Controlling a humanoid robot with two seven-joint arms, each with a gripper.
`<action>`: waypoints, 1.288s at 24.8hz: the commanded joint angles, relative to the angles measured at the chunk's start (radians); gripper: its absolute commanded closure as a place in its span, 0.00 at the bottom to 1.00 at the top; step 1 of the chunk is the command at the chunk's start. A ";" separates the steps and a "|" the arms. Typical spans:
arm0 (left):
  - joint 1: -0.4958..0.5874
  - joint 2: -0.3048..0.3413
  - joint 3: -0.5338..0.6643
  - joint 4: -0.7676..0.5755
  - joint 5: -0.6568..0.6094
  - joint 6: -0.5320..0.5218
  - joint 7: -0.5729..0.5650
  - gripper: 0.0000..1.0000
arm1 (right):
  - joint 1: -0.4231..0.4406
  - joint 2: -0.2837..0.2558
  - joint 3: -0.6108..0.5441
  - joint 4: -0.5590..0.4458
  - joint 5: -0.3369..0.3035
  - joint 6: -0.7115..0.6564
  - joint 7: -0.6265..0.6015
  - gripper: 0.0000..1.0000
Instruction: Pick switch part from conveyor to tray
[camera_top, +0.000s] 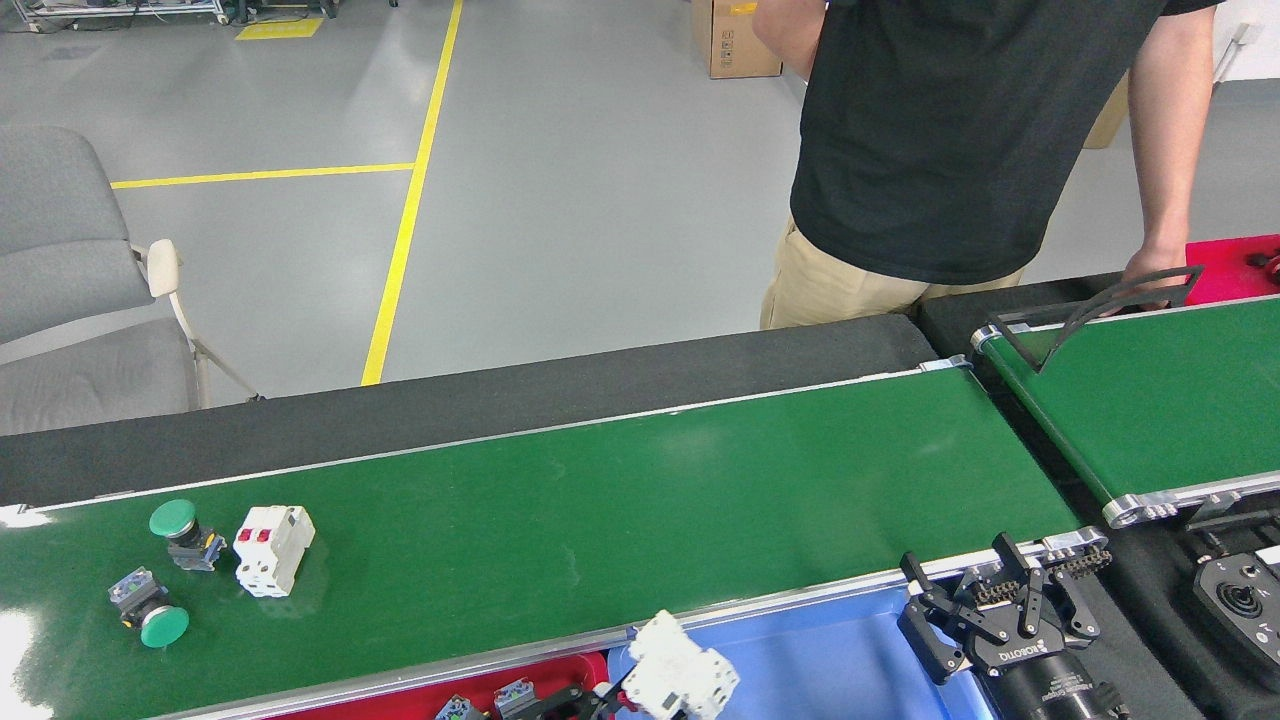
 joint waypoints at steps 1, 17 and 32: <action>-0.009 -0.012 -0.047 -0.013 -0.011 0.092 -0.004 0.00 | -0.002 0.012 -0.002 -0.014 0.021 0.024 -0.002 0.03; 0.103 0.095 0.759 -0.001 0.055 0.120 0.058 0.00 | 0.015 0.012 -0.001 -0.009 0.015 0.073 -0.005 0.03; -0.061 0.241 0.986 0.326 0.145 -0.026 0.049 0.00 | 0.011 0.015 0.007 -0.009 0.015 0.070 -0.003 0.03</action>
